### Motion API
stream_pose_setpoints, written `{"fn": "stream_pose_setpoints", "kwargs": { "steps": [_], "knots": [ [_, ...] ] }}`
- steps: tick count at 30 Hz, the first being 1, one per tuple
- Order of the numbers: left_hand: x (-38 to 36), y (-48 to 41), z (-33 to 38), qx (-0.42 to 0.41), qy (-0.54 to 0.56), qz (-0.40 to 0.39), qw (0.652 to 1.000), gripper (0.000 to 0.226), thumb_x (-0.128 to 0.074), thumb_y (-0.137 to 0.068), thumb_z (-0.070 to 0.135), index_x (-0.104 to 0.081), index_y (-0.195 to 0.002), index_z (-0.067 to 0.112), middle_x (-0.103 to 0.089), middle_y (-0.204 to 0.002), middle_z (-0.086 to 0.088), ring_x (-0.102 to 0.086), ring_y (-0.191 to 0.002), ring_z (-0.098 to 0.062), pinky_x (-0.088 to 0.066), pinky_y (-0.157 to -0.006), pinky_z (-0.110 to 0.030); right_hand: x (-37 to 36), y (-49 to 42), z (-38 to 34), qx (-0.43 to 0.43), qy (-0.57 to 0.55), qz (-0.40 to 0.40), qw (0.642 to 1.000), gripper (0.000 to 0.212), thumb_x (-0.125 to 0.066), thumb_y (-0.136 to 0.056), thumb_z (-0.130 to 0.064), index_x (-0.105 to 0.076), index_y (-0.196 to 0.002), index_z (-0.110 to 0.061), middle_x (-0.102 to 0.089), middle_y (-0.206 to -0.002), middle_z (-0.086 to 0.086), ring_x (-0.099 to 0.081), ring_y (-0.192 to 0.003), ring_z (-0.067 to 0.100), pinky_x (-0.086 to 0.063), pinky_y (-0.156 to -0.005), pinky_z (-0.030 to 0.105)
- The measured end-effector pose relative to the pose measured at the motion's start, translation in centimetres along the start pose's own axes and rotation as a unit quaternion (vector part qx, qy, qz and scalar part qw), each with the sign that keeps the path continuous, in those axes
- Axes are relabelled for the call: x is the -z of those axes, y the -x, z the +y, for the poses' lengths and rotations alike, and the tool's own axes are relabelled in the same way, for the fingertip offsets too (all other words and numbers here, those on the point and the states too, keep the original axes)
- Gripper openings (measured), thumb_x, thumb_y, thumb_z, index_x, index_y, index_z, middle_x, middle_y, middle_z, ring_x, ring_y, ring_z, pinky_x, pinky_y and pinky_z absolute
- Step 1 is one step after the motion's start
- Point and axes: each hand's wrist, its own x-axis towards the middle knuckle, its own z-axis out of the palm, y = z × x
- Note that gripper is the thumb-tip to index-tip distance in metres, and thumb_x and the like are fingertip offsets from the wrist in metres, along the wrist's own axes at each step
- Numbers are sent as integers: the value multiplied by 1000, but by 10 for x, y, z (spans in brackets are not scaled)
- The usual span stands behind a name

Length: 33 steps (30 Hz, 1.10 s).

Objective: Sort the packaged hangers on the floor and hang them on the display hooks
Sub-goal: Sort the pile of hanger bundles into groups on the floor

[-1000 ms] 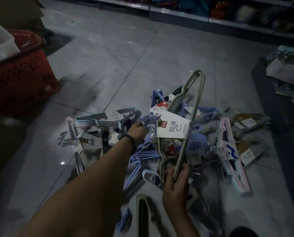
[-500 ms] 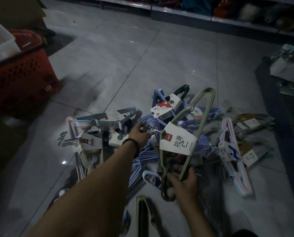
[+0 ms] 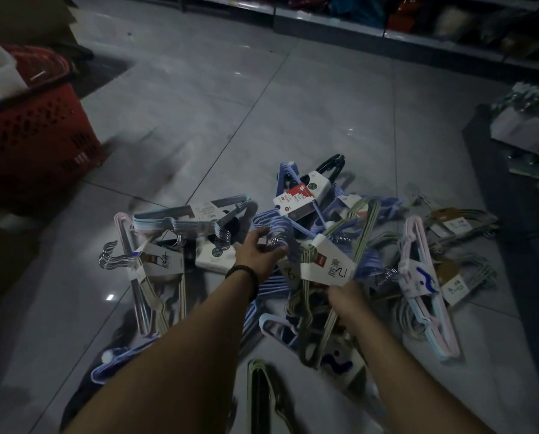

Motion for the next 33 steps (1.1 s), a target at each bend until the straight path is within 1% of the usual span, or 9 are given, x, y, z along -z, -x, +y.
{"fn": "stream_pose_setpoints", "kwargs": {
  "steps": [2, 4, 6, 8, 11, 14, 18, 22, 33],
  "knots": [
    [0, -3, 1, 0, -6, -1, 1000, 64, -78, -90, 13, -48, -145, 24, -66, -97, 3, -65, -87, -12, -59, -87, -37, 10, -7, -19, -1, 142, -27, 989, 34, -56, -98, -18, -58, -131, -12, -66, -120, 12, -64, -108, 34, -58, -82, 39],
    [1, -6, 1, 8, -5, 4, 1000, 63, -77, -89, 8, -49, -144, 22, -68, -99, -1, -68, -90, -17, -60, -90, -42, 20, -11, -47, 17, 353, -42, 935, 41, -58, -95, -32, -60, -130, -13, -66, -117, 12, -63, -98, 30, -57, -80, 38],
    [-2, -10, -2, 14, -9, 19, 1000, 64, -79, -86, 5, -53, -142, 22, -71, -103, -7, -71, -98, -25, -61, -91, -46, 23, -12, -80, 124, 500, 39, 856, 44, -64, -90, -41, -63, -126, -16, -66, -115, 10, -62, -96, 30, -53, -79, 36],
    [-8, -10, -5, 3, -17, 38, 999, 63, -79, -85, 4, -54, -140, 23, -72, -103, -8, -70, -99, -25, -60, -92, -41, 19, -11, -103, 309, 509, 105, 796, 52, -65, -90, -49, -55, -131, -18, -60, -124, 11, -59, -110, 31, -52, -86, 40],
    [-14, -8, -5, -20, -23, 50, 998, 61, -77, -87, 3, -53, -139, 23, -72, -105, -9, -69, -98, -23, -56, -88, -34, 2, -17, -107, 429, 599, 18, 676, 67, -53, -88, -72, -52, -134, -23, -51, -138, 13, -45, -132, 34, -35, -111, 51],
    [-10, -7, -6, -32, -30, 30, 999, 61, -77, -88, 4, -51, -140, 24, -71, -107, -8, -69, -97, -21, -55, -78, -27, -20, -31, -89, 358, 615, -24, 703, 54, -47, -95, -65, -60, -130, -26, -57, -134, 10, -48, -133, 33, -24, -116, 56],
    [0, -10, -2, -41, -68, 15, 997, 48, -71, -96, 24, -51, -140, 31, -72, -109, 0, -70, -96, -16, -58, -81, -31, -36, -37, -89, 383, 622, 17, 683, 33, -48, -103, -42, -66, -126, -25, -64, -132, 2, -50, -131, 30, -28, -112, 53],
    [2, -15, 0, -62, -135, 47, 988, 29, -50, -107, 31, -57, -135, 29, -76, -110, -4, -71, -100, -19, -57, -92, -39, -22, -42, -92, 411, 615, -5, 673, 38, -41, -105, -51, -67, -119, -27, -68, -122, 0, -54, -121, 28, -33, -105, 50],
    [2, -3, -8, -89, -175, 47, 979, 40, -49, -108, 28, -50, -148, 28, -75, -116, -8, -69, -106, -20, -53, -93, -33, -28, -24, -93, 452, 484, 210, 719, 23, -55, -100, -31, -70, -98, -13, -75, -100, 9, -64, -98, 32, -38, -90, 49]
  ]
}}
